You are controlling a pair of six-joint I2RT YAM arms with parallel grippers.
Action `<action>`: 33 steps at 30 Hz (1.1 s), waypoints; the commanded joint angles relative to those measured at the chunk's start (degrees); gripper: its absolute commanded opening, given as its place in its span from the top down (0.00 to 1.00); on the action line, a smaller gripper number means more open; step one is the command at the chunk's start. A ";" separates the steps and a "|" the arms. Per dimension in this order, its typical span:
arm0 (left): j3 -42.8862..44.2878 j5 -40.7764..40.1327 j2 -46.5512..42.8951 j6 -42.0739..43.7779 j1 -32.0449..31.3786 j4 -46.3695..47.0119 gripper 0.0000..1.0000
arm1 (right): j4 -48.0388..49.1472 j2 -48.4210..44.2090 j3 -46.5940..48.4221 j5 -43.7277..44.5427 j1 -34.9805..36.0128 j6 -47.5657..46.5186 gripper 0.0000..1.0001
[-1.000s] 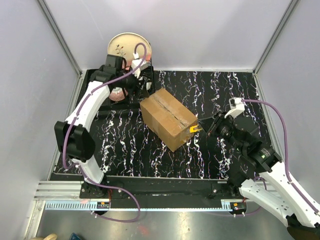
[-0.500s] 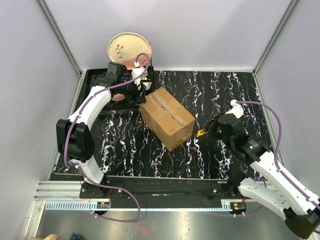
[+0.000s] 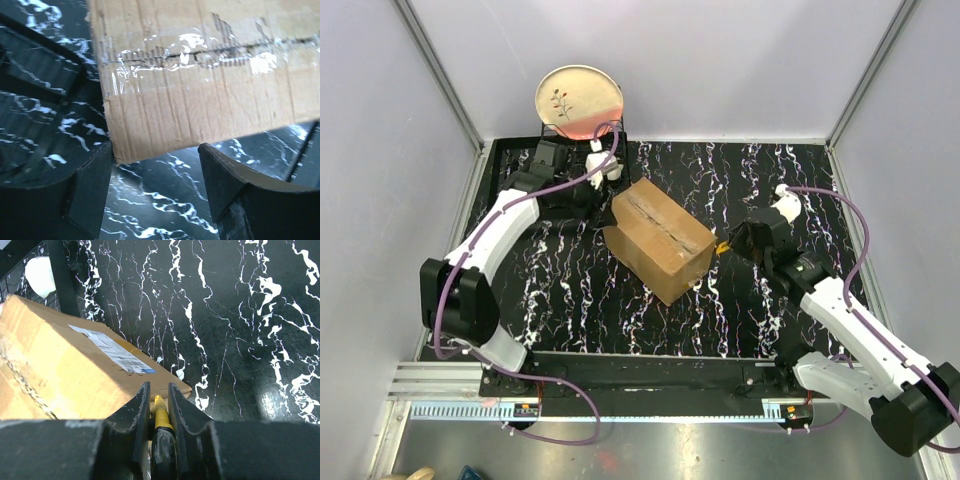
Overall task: Unpack the express box
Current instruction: Adjust the knife.
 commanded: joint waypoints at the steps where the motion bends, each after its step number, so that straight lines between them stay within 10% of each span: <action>1: -2.98 7.43 -5.15 -2.88 -3.32 -3.06 0.29 | 4.64 0.41 2.82 0.35 -0.62 -0.95 1.00; 10: -3.62 16.39 -8.05 -3.07 -5.08 -6.75 0.29 | 5.52 1.29 2.64 0.78 -0.97 -2.00 1.00; 17: 2.18 27.65 -8.22 11.60 -6.83 -29.38 0.28 | 7.10 2.87 2.99 -0.18 -2.03 -3.32 1.00; 22: 8.41 22.75 -7.08 19.00 -7.28 -40.24 0.28 | 8.77 3.84 2.73 -2.90 -2.12 -2.97 1.00; 33: 18.01 9.55 -8.58 9.25 -7.98 -31.19 0.23 | 7.55 -2.13 -2.72 -8.71 -2.12 1.33 1.00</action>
